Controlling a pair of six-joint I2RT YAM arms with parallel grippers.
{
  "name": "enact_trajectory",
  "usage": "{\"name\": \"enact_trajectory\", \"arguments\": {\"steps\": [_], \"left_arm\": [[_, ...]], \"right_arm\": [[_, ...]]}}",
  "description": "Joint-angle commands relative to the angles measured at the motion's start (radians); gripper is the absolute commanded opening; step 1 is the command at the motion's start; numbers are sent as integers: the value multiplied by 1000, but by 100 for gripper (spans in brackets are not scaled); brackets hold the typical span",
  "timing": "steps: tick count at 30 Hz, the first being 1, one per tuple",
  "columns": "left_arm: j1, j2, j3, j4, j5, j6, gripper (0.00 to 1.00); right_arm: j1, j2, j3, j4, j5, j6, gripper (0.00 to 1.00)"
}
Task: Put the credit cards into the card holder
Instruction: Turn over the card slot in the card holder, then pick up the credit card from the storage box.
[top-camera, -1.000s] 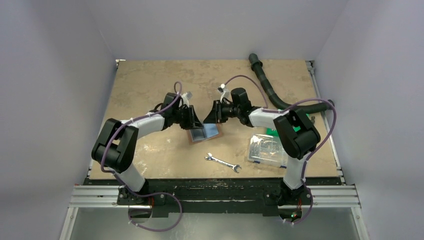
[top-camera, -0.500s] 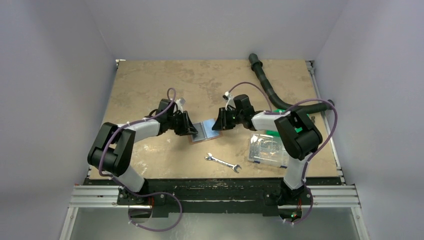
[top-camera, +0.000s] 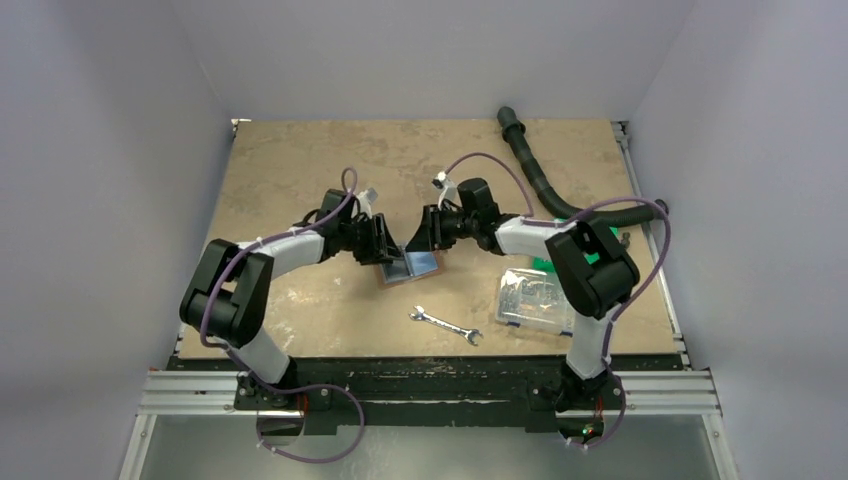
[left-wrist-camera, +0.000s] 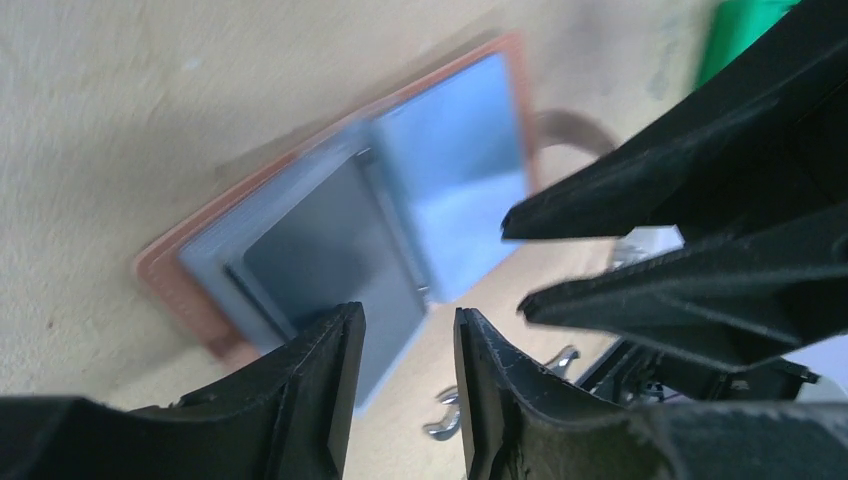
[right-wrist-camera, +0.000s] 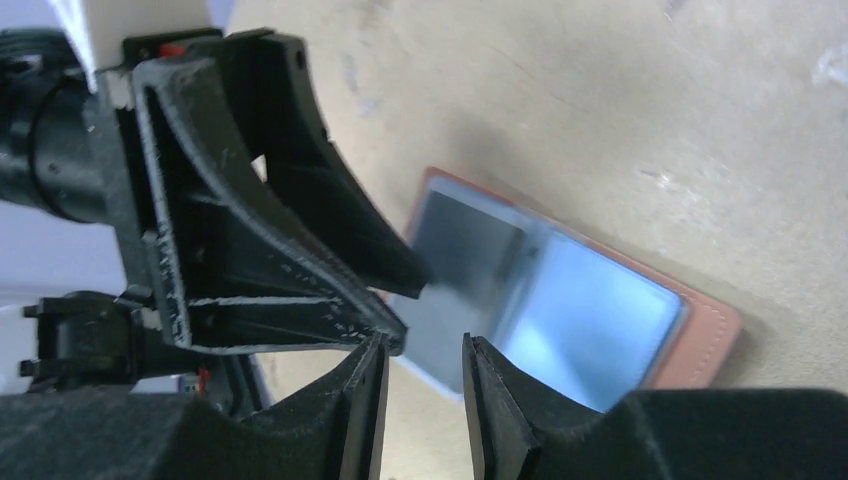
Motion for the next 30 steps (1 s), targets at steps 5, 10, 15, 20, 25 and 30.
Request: {"name": "enact_trajectory", "arguments": {"steps": [5,10,15,20,25,30], "left_arm": [[14,30,-134,1,-99,36,43],[15,-25,-125,-35,-110,42,45],[16,-106,14,-158,-125,84,50],[14,-136,224,-242,-119,140,62],[-16,-73,374,-190,-57,152,72],[-38,-35,397,-188,-9,212,77]], "right_arm": [[-10,74,-87,46,68,-11,41],[-10,39,-93,-31,151,-54,41],[-5,-110,-47,-188,182,-108,47],[-10,-311,25,-448,340,-190,56],[-17,-478,0,-600,798,-228,77],[-114,-642,-42,-676,935,-179,92]]}}
